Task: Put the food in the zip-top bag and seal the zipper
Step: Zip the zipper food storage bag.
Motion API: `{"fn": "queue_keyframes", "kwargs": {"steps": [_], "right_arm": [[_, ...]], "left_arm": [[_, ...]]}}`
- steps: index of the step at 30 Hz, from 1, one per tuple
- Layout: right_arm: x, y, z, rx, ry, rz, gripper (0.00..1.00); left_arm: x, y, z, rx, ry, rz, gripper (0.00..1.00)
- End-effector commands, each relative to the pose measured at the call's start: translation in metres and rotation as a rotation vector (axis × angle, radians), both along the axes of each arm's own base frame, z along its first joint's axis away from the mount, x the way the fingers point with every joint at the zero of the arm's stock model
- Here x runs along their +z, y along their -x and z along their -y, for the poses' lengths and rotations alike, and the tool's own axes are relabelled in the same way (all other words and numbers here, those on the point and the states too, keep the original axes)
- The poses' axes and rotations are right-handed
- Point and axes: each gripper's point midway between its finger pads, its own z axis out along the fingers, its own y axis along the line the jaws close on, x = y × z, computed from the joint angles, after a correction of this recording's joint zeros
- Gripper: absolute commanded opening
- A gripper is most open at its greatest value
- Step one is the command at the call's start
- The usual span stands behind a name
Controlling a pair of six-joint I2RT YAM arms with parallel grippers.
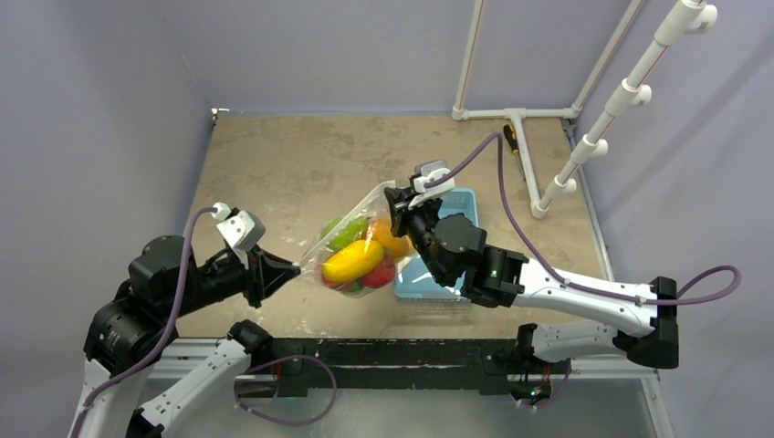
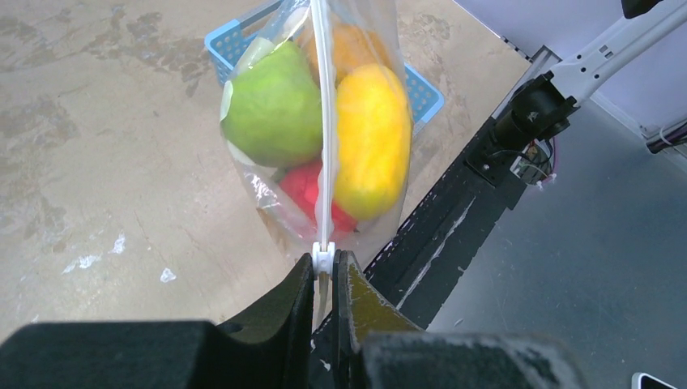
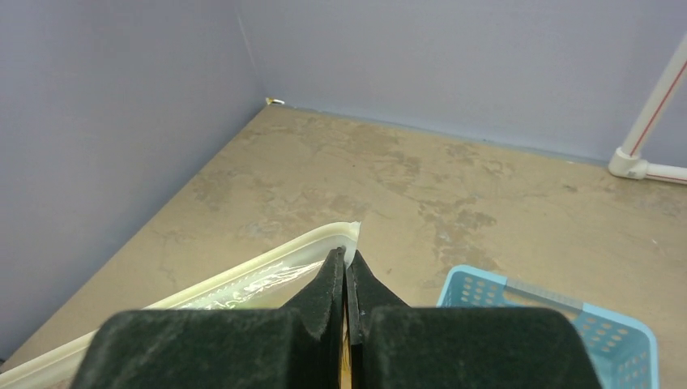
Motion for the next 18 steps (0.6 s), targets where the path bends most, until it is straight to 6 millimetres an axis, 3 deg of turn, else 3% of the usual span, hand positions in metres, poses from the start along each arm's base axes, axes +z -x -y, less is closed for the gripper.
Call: {"fn": "queue_keyframes", "kwargs": {"steps": [1,11,14,18], "right_arm": [[0.033,-0.021,0.043,-0.2,-0.078,0.022,0.0],[0.035,-0.024,0.041,-0.202,-0.079,0.033,0.0],[0.04,-0.022,0.035,-0.156,-0.096,0.043,0.0],[0.038,-0.019,0.014,-0.071,-0.094,0.057,0.0]], "left_arm": [[0.007,0.017,-0.016,0.056,0.02,-0.028,0.0],[0.017,0.025,-0.033,0.135,0.056,-0.013,0.0],[0.025,0.013,-0.032,0.171,0.082,0.024,0.0],[0.02,-0.019,-0.037,0.298,0.06,0.027,0.0]]}}
